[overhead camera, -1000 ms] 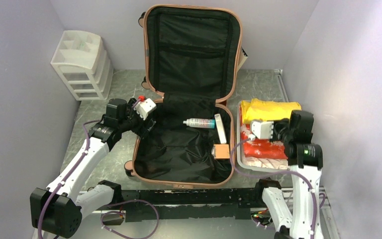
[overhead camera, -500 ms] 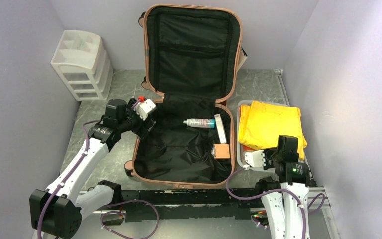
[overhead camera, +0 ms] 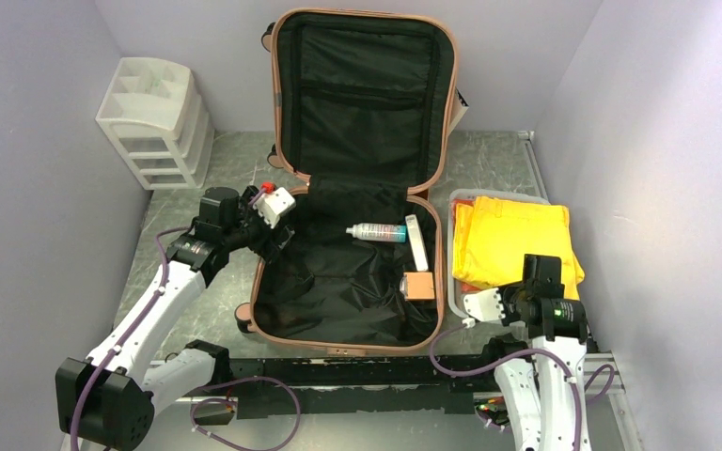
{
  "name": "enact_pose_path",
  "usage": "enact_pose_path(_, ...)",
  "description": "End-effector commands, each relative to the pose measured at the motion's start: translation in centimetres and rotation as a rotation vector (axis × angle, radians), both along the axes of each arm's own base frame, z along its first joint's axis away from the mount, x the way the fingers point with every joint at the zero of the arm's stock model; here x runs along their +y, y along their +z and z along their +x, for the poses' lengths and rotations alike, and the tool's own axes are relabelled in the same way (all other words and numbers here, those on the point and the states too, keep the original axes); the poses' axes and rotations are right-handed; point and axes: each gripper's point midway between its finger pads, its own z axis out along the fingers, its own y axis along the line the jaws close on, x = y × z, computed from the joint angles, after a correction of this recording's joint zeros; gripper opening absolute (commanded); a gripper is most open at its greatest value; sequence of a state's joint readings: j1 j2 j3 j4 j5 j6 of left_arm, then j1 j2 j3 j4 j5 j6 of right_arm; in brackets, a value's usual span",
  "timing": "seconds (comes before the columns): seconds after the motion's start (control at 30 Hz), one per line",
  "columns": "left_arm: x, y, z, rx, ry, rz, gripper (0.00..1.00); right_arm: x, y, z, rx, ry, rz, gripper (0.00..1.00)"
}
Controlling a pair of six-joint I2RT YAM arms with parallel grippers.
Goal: Open, take out, and arrange the luggage
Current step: Place the clothes in the bin.
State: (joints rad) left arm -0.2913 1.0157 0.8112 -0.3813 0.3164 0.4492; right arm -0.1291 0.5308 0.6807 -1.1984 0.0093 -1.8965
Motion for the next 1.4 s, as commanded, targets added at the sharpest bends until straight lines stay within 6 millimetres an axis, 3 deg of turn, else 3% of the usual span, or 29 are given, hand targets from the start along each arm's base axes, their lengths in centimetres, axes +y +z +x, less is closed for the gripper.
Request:
enact_pose_path(0.0, -0.2, 0.7, 0.2, -0.033, -0.015, -0.014, 0.91, -0.9, 0.8, -2.0, 0.070, -0.005, -0.065, 0.03)
enact_pose_path(0.1, -0.3, 0.6, 0.2, -0.032, -0.019, -0.015, 0.91, -1.2, 1.5, -2.1, 0.062, -0.007, -0.091, 0.03)
enact_pose_path(0.17, -0.2, 0.6, 0.2, -0.032, -0.017, -0.014, 0.91, -0.7, 1.2, -2.7, 0.098, 0.008, -0.064, 0.09)
enact_pose_path(0.27, -0.3, 0.7, 0.2, -0.030, -0.018, -0.015, 0.92, -0.1, 0.8, -3.2, 0.108, 0.027, -0.035, 0.51)
enact_pose_path(0.33, -0.3, 0.7, 0.2, -0.032, -0.016, -0.016, 0.92, 0.2, 1.6, -2.6, 0.047, 0.042, -0.030, 0.62)
enact_pose_path(0.43, -0.3, 0.8, 0.2, -0.031, -0.016, -0.015, 0.92, 0.9, 4.8, -1.3, -0.048, 0.054, 0.006, 0.72)
enact_pose_path(0.53, -0.3, 0.8, 0.3, -0.030, -0.015, -0.017, 0.92, 1.8, 9.3, 0.2, -0.120, 0.023, 0.097, 0.79)
enact_pose_path(0.63, -0.3, 0.9, 0.3, -0.029, -0.014, -0.019, 0.92, 2.4, 13.8, 2.2, -0.170, -0.082, 0.230, 0.82)
enact_pose_path(0.73, -0.3, 1.0, 0.3, -0.034, -0.015, -0.018, 0.92, 2.3, 15.1, 4.4, -0.175, -0.200, 0.325, 0.75)
enact_pose_path(0.77, -0.3, 0.9, 0.2, -0.035, -0.015, -0.017, 0.92, 2.2, 14.6, 4.9, -0.165, -0.236, 0.343, 0.68)
enact_pose_path(0.9, -0.2, 0.8, 0.2, -0.041, -0.014, -0.014, 0.92, -0.1, 11.6, 7.6, -0.226, -0.454, 0.359, 0.14)
enact_pose_path(0.97, -0.2, 0.8, 0.1, -0.042, -0.016, -0.014, 0.92, -2.0, 10.0, 8.5, -0.277, -0.567, 0.316, 0.02)
enact_pose_path(1.13, -0.4, 0.6, 0.3, -0.030, -0.026, -0.017, 0.92, -4.3, 5.4, 8.3, -0.275, -0.696, 0.230, 0.00)
enact_pose_path(1.23, -0.5, 0.6, 0.4, -0.025, -0.024, -0.017, 0.92, -5.3, 1.4, 7.6, -0.212, -0.734, 0.153, 0.00)
enact_pose_path(1.37, -0.3, 0.6, 0.2, -0.029, -0.021, -0.016, 0.92, -4.4, -4.6, 5.8, -0.056, -0.719, 0.146, 0.00)
